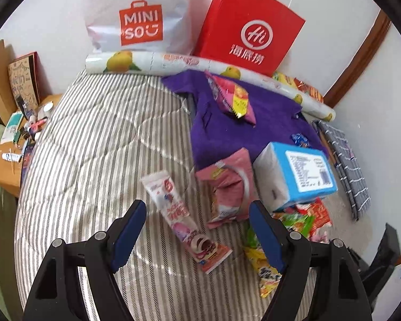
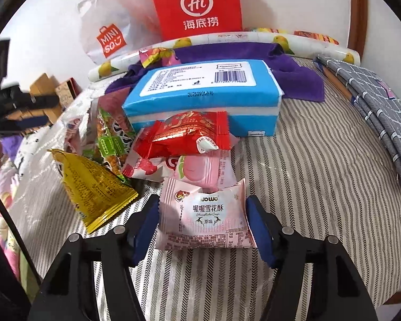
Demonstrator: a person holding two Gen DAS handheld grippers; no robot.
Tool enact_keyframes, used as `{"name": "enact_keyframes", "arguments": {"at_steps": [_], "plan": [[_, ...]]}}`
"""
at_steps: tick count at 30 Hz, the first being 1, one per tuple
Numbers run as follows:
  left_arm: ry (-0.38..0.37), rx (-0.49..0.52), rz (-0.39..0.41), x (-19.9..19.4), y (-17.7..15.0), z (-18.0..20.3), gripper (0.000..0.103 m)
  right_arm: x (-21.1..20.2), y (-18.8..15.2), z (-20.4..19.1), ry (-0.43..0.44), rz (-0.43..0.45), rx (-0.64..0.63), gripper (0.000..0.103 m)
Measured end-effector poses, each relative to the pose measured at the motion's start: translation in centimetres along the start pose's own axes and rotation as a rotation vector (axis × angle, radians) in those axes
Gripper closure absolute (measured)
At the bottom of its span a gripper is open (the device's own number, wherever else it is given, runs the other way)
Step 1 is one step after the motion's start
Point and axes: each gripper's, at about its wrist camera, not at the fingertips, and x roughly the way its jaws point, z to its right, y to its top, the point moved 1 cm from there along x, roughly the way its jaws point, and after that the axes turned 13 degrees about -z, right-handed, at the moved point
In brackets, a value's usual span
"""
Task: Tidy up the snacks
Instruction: 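Grasp the pink JOWO packet with the right tool while the left tool grasps the white ice-cream packet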
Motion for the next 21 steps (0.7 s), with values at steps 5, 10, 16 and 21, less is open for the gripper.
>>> {"name": "enact_keyframes", "arguments": {"at_steps": [5,10,16,21], "plan": [[-0.011,-0.043,-0.056,2.3,-0.7,-1.1,0.027,-1.1,-0.1,0.7,0.059,0.02,0.001,0.051],[-0.009,-0.048,-0.083,4.1,-1.1,-1.1,0.027,-1.5,-0.3,0.5,0.066,0.026,-0.019,0.055],[-0.005,-0.027,-0.097,5.1,-0.8,-0.4,0.042,-2.4,-0.4,0.3,0.103,0.042,-0.032,0.056],[0.016,-0.019,-0.093,5.1,-0.8,-0.6,0.065,-3.1,-0.4,0.1,0.104,0.058,-0.045,0.057]]}}
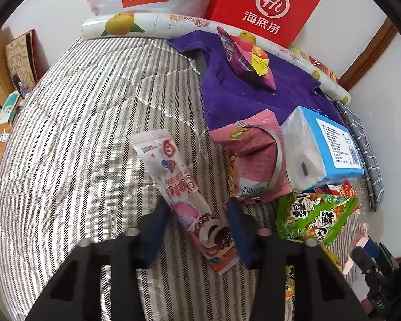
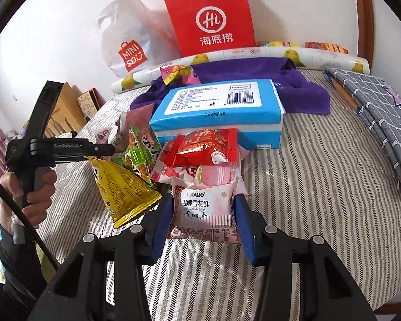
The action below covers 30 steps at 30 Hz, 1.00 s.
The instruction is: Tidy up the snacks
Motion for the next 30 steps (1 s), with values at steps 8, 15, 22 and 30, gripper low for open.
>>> {"name": "enact_keyframes", "arguments": {"at_steps": [8,15,22,30], "plan": [[-0.06,0.014,0.014,-1.9,-0.8,-0.3,0.083,-1.0,0.1,0.5,0.018,0.021,0.018,0.058],[-0.076,0.04,0.05,-4.5,-1.7,1.0,0.083,-2.2,0.1,0.7,0.024,0.044,0.032,0.058],[-0.093,0.118,0.082,-7.1,-2.1,4.3,0.083,-4.2,0.4,0.5,0.018,0.093,0.028,0.058],[-0.158,0.187,0.066,-7.9,-1.0,8.2,0.083,-5.9,2.5,0.8,0.016,0.133,0.04,0.058]]}}
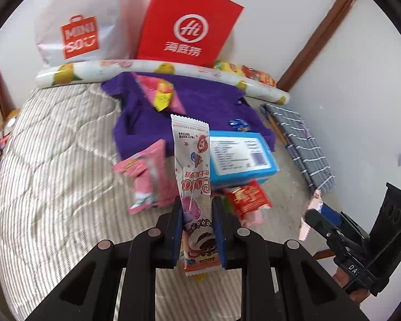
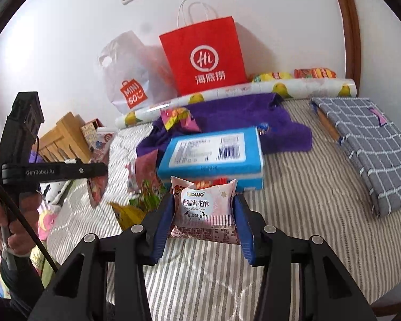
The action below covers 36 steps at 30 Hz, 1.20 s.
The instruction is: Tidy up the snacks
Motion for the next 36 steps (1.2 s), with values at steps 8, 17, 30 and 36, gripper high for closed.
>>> {"name": "enact_keyframes", "arguments": {"at_steps": [8,17,30,36], "plan": [[-0.029,0.077,-0.025,0.6,4.2,3.0,0.083,-0.4,4.0,0.3,-0.005,0.045,-0.001,0.058],[0.002,0.139,-0.005,0.3,9.4,4.3,0.083,1.0,8.9,1.3,-0.021,0.077,0.025,0.058],[0.006,0.14,0.008,1.4,13.8,2.7,0.083,3.9,15.1,3.2,-0.041,0.089,0.06,0.058],[0.009,0.112,0.003,2.2,15.5,0.8,0.083,5.7,16.8,3.4,-0.044,0.078,0.057,0.058]]}}
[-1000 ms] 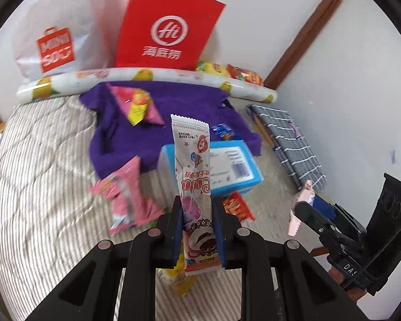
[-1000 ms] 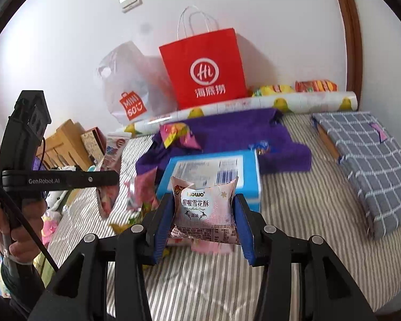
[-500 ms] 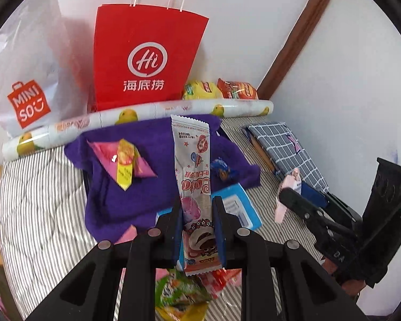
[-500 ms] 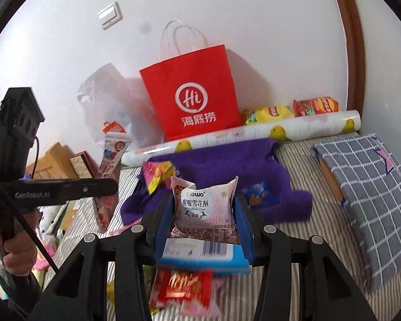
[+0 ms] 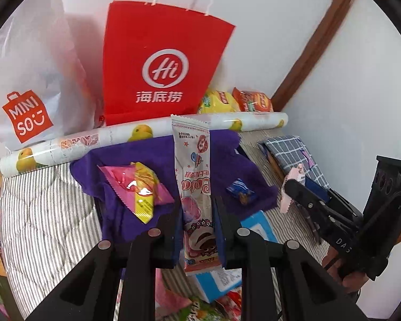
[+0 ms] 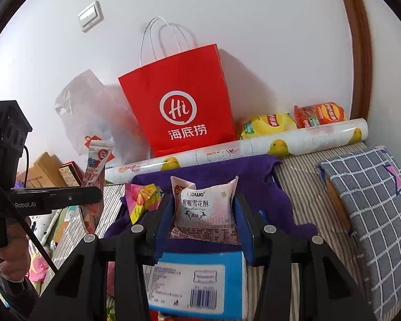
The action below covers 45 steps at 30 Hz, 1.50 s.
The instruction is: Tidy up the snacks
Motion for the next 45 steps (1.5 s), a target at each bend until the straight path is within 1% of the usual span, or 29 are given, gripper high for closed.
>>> {"name": "enact_keyframes", "arguments": {"at_steps": [4,7,12,15,23,26,34,45], "plan": [[-0.007,-0.022,-0.009,0.9,0.5,-1.5,0.083,1.6,1.3,-0.2,0.007,-0.005,-0.005,0.058],[0.004,-0.038,-0.03,1.7,1.0,-2.4,0.083,2.9,2.0,-0.3,0.01,-0.014,-0.003,0.058],[0.006,-0.053,-0.033,2.2,1.4,-3.3,0.083,4.9,3.1,-0.2,0.018,-0.033,0.002,0.058],[0.014,-0.064,-0.041,2.6,1.5,-3.9,0.083,5.7,3.7,-0.4,0.01,-0.039,-0.011,0.058],[0.006,-0.088,-0.069,3.7,1.6,-5.1,0.083,7.8,5.1,-0.3,-0.007,-0.034,-0.017,0.058],[0.006,-0.089,-0.079,4.2,1.6,-5.3,0.083,8.6,5.3,0.1,-0.017,-0.038,-0.011,0.058],[0.009,-0.11,-0.112,5.8,1.7,-6.2,0.083,10.9,4.7,1.7,-0.034,-0.097,0.016,0.058],[0.008,-0.109,-0.123,6.5,1.7,-6.3,0.083,12.5,4.1,2.1,-0.04,-0.149,0.015,0.058]]}}
